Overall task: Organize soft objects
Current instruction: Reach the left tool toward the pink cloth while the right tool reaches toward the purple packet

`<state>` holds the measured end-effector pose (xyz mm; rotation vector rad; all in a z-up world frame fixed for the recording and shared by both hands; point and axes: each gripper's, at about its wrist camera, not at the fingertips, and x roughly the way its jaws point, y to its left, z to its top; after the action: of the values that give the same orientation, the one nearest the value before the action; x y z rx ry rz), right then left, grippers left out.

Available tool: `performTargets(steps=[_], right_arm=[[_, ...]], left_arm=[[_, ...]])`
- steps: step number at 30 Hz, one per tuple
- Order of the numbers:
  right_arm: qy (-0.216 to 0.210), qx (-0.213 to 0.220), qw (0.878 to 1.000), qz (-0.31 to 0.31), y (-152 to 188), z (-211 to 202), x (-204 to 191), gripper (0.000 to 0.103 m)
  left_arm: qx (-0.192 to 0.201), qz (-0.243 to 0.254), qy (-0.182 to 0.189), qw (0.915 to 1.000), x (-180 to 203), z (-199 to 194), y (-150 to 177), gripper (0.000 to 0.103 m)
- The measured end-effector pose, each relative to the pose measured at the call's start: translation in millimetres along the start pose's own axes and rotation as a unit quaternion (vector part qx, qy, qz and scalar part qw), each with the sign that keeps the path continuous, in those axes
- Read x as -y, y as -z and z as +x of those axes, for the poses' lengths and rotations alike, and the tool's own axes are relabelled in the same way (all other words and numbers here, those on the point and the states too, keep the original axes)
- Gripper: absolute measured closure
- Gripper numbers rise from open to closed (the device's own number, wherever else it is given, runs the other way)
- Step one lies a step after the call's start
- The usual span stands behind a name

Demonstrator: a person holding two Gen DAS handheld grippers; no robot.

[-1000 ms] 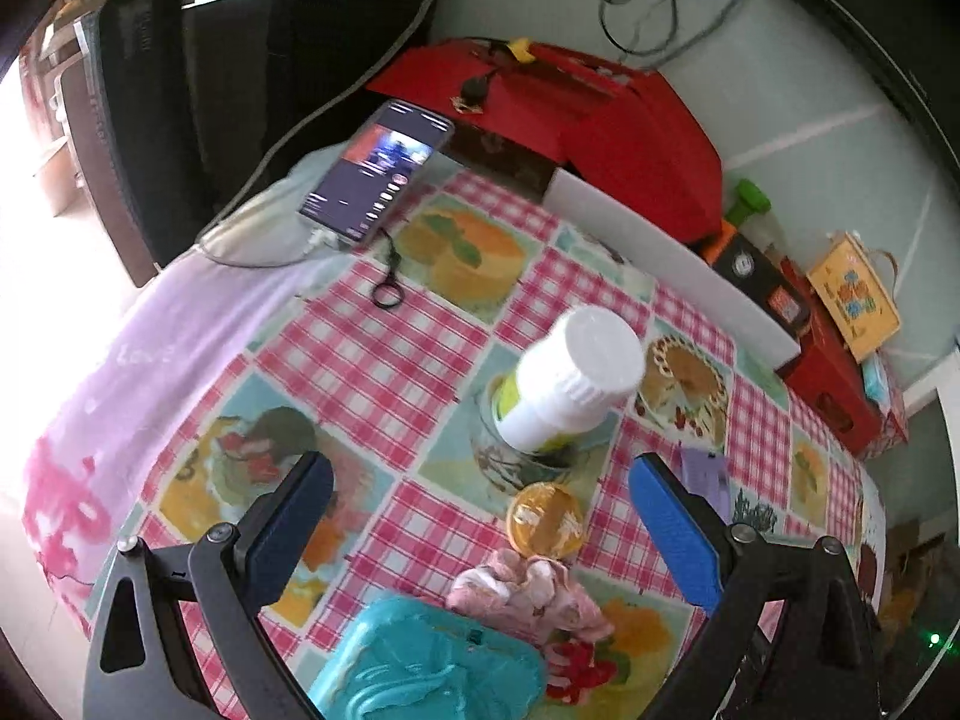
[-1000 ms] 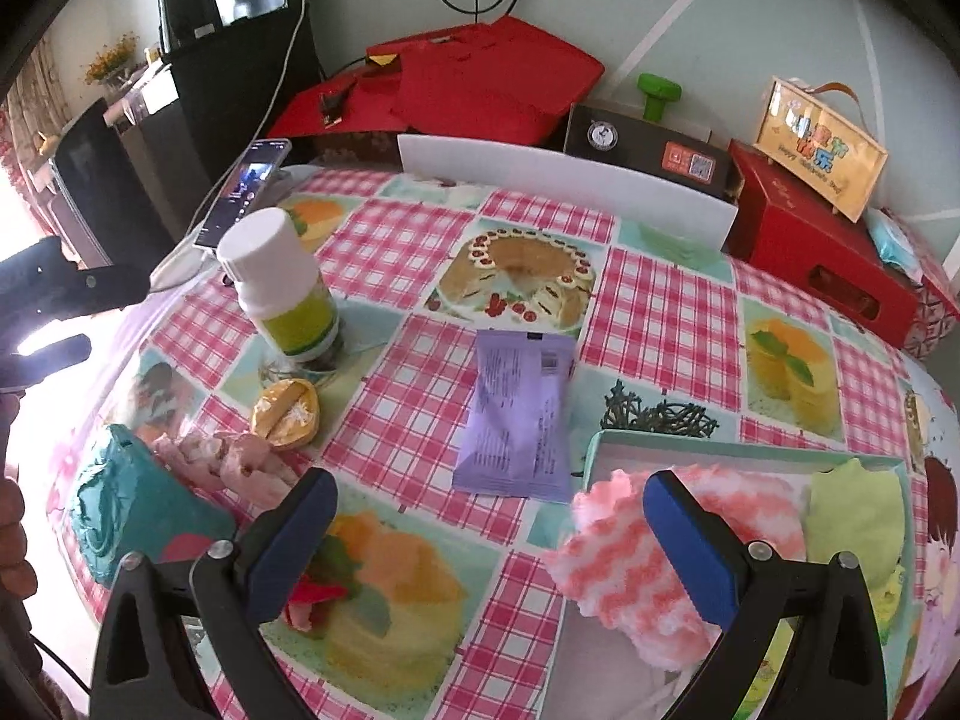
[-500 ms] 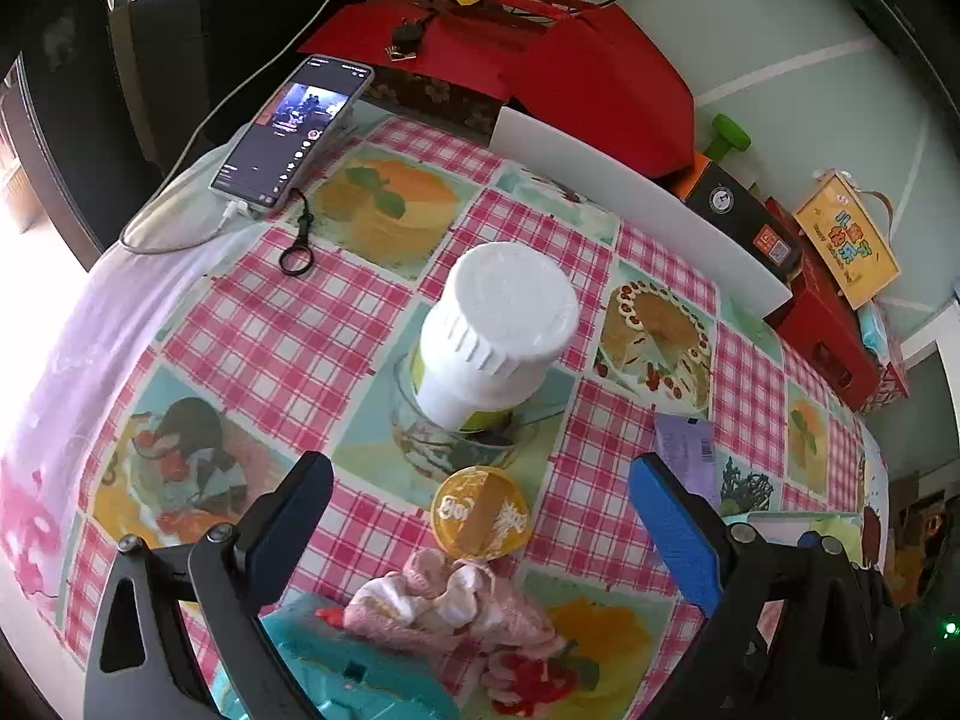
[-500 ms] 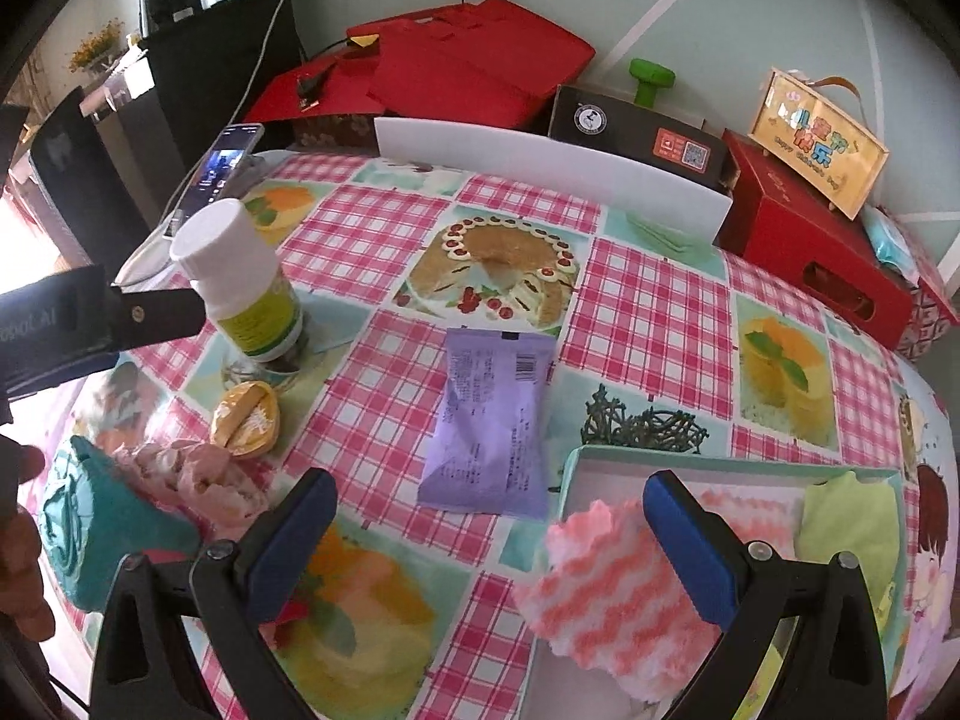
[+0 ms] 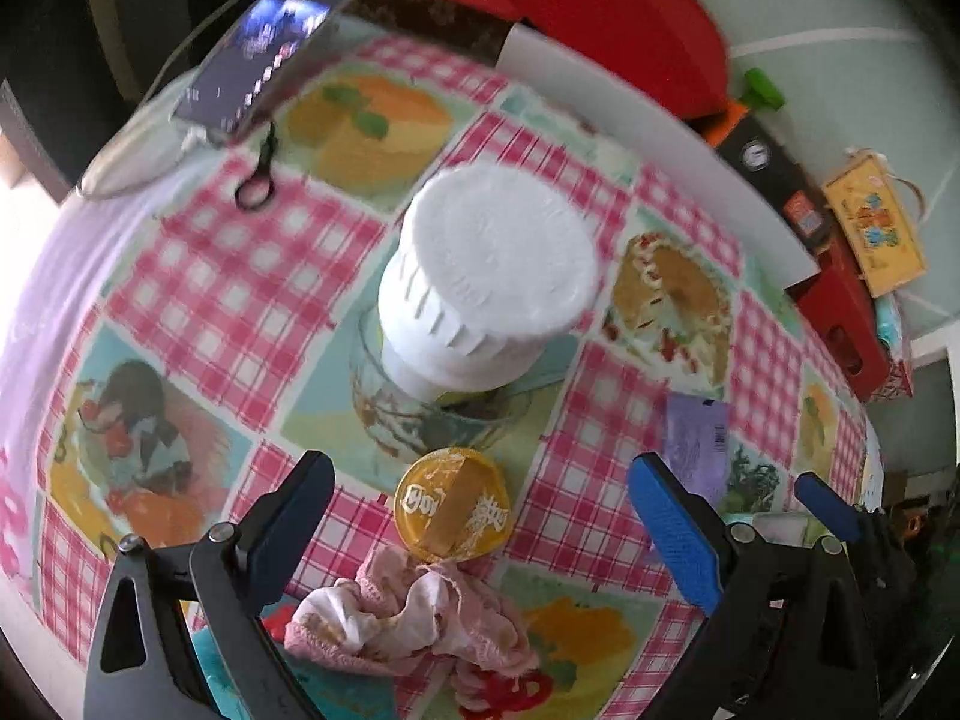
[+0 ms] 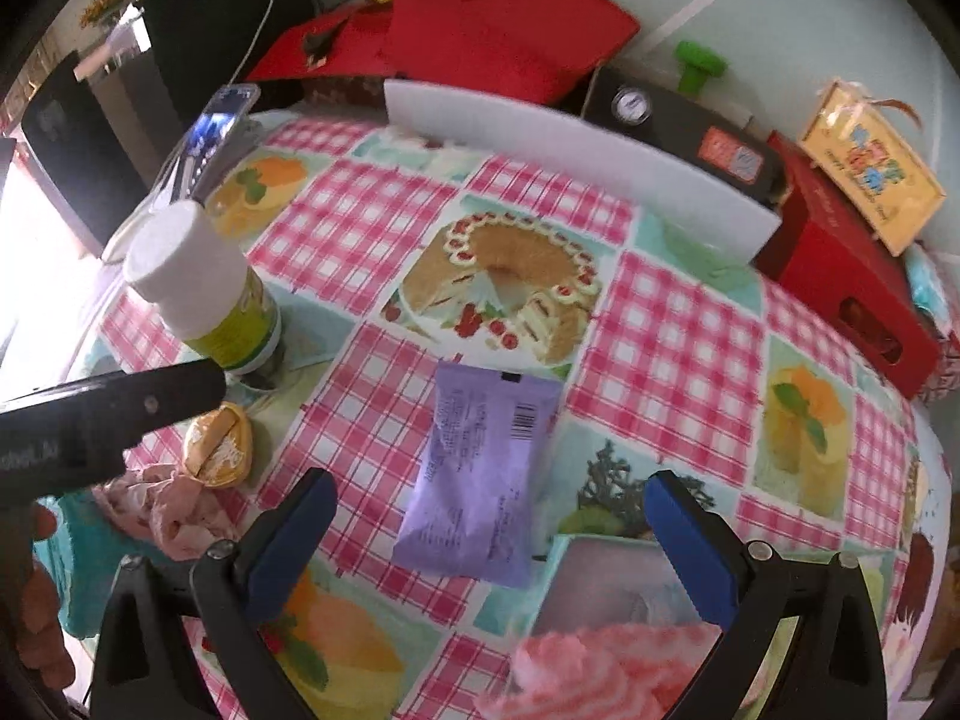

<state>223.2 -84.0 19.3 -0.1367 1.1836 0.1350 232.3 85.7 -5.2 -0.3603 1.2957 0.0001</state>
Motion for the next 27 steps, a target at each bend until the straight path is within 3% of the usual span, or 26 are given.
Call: performTargets(steps=[3, 11, 16, 27], right_arm=[[-0.014, -0.021, 1.0, -0.002, -3, 16, -4, 0.0], [-0.018, -0.057, 0.998, -0.003, -7, 47, -7, 0.001], [-0.014, -0.067, 0.998, -0.003, -5, 56, -5, 0.001], [-0.02, -0.07, 0.997, 0.003, 0, 62, -3, 0.017]], left_arm=[[-0.022, 0.003, -0.02, 0.9995, 1, 12, -3, 0.005], [-0.077, -0.016, -0.019, 0.9967, -1, 40, -4, 0.007], [-0.079, -0.007, -0.033, 0.9963, 1, 45, -7, 0.016], [-0.07, 0.021, -0.053, 0.9958, 18, 45, -2, 0.049]])
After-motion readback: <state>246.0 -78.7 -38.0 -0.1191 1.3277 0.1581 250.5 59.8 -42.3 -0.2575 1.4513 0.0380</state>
